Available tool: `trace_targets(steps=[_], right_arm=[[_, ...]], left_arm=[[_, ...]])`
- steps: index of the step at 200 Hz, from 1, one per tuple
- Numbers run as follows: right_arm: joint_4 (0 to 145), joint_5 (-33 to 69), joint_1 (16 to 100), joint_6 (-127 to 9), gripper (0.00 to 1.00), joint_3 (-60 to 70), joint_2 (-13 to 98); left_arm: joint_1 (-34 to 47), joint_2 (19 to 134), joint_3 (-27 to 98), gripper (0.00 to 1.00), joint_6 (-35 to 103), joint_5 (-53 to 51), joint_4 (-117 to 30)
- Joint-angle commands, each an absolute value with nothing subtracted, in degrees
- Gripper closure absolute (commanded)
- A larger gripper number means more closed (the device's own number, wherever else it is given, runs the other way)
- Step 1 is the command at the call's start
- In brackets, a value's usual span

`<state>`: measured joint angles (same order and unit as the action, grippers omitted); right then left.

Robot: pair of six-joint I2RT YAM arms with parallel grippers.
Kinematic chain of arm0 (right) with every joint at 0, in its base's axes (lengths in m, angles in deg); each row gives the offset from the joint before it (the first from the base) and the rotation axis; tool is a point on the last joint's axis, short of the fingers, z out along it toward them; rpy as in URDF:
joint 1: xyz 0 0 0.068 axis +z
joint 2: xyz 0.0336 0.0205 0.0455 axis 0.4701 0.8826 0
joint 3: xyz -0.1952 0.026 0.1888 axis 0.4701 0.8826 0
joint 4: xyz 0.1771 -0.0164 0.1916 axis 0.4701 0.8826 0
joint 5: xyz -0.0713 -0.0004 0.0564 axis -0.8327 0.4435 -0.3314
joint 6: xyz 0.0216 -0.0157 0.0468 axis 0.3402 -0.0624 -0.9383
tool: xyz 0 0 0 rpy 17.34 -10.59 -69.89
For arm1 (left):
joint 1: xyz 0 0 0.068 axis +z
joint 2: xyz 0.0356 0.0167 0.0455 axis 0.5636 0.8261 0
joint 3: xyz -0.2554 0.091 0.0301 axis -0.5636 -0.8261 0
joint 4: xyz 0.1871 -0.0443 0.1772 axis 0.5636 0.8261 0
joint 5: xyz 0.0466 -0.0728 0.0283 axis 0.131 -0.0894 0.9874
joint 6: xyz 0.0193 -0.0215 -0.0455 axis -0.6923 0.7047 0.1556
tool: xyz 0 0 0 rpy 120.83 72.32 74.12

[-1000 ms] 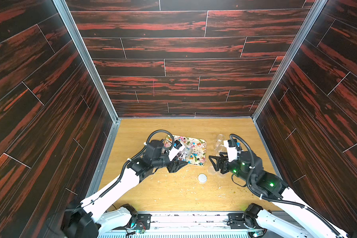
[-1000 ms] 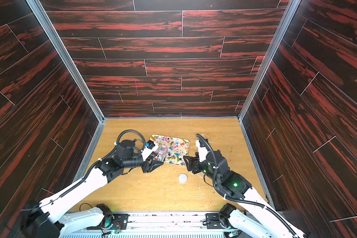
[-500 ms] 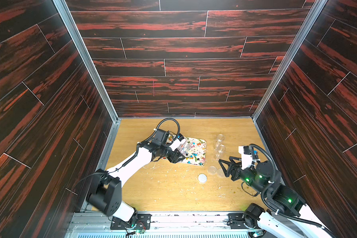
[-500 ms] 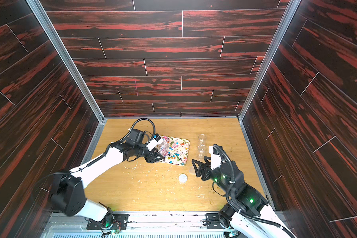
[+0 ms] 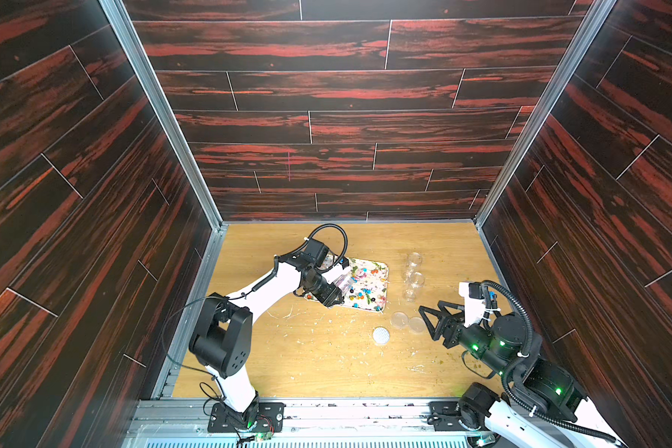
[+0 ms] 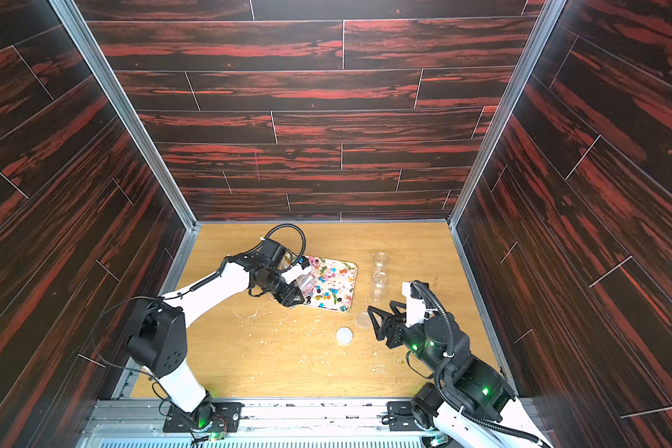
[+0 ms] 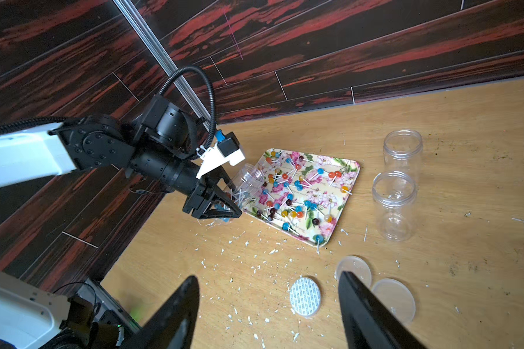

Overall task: Pour the candies out of the jar
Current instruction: 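Pour the candies out of the jar onto the tray.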

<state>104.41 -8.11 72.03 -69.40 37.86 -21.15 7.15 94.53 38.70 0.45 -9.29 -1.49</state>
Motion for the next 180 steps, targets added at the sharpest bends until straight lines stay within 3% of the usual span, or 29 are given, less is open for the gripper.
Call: trace_targets(steps=[1,99,180], right_arm=[[105.6,-8.1,72.2,-70.9,0.25,38.8,-22.4],[108.4,-9.2,72.1,-72.8,0.25,40.2,-26.3],[109.3,-10.0,72.2,-74.0,0.25,41.4,-27.2]], left_arm=[[7.4,96.2,41.8,0.6,-1.1,-3.6,2.5],[3.2,102.9,49.1,0.6,-8.8,22.3,8.2],[-2.2,106.1,47.3,0.59,-21.1,45.5,1.2]])
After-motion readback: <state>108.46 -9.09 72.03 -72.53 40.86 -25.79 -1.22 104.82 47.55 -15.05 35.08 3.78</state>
